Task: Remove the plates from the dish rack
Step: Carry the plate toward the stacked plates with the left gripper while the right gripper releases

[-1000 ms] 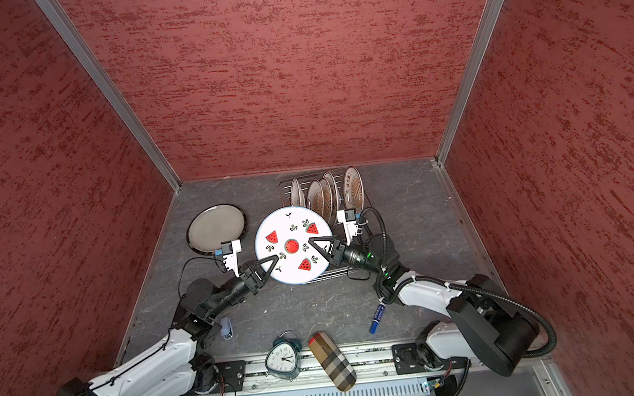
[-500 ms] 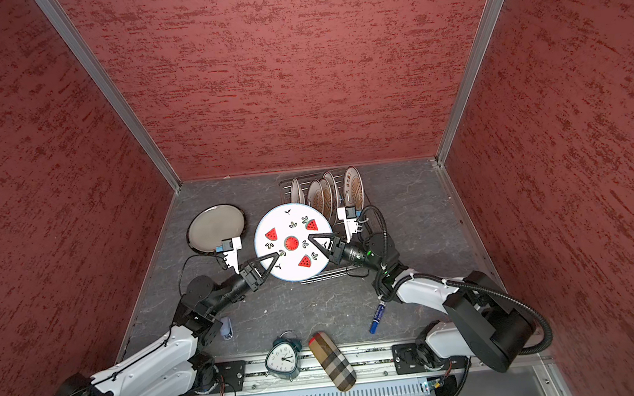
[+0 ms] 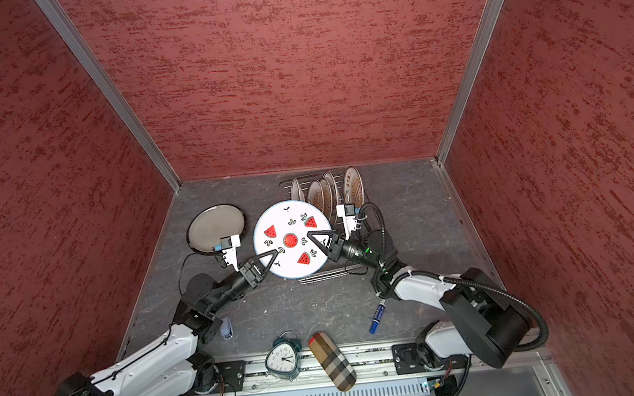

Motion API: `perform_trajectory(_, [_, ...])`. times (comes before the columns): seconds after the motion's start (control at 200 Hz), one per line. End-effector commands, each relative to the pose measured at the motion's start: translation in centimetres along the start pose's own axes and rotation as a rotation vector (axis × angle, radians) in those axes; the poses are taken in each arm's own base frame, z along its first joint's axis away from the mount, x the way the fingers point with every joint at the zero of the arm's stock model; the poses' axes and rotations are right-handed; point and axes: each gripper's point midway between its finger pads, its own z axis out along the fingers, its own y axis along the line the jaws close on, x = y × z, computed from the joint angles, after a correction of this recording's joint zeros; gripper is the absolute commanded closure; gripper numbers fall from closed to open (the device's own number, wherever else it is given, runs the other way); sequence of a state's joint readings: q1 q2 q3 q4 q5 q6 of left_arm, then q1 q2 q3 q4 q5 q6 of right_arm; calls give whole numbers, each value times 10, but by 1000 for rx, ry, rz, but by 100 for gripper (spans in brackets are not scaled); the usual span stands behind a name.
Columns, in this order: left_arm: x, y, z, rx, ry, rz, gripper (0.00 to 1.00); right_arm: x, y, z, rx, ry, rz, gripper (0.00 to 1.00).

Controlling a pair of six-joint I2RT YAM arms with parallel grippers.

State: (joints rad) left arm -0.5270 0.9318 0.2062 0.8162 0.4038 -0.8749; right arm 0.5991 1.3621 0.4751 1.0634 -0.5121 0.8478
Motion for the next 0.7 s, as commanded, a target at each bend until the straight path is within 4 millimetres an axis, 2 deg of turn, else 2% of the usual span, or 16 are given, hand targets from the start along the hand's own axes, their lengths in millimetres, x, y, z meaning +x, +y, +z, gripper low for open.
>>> perform_trajectory(0.0, [-3,-27,5,92,18,42,100,-9,23,10,-73,-18,-62,71])
perform_trajectory(0.13, [-7,-26,3,81,1,36,100,-10,21,9,-59,-28,-60,58])
perform_trajectory(0.18, [-8,-25,3,78,-3,35,100,-11,20,9,-55,-30,-59,50])
perform_trajectory(0.271, [-10,-25,2,71,-11,36,100,-12,17,7,-34,-45,-48,25])
perform_trajectory(0.291, [-11,-24,1,67,-15,36,100,-13,15,6,-19,-55,-42,16])
perform_trajectory(0.306, [-11,-24,1,65,-18,37,100,-14,13,5,-6,-65,-36,5])
perform_trajectory(0.316, [-12,-23,0,63,-21,37,100,-15,11,4,6,-71,-31,2])
perform_trajectory(0.436, [-19,-16,-4,31,-53,31,100,-23,-2,-8,105,-132,-18,1])
perform_trajectory(0.696, [-39,-5,-20,-1,-126,10,100,-32,5,-29,150,-194,-88,1])
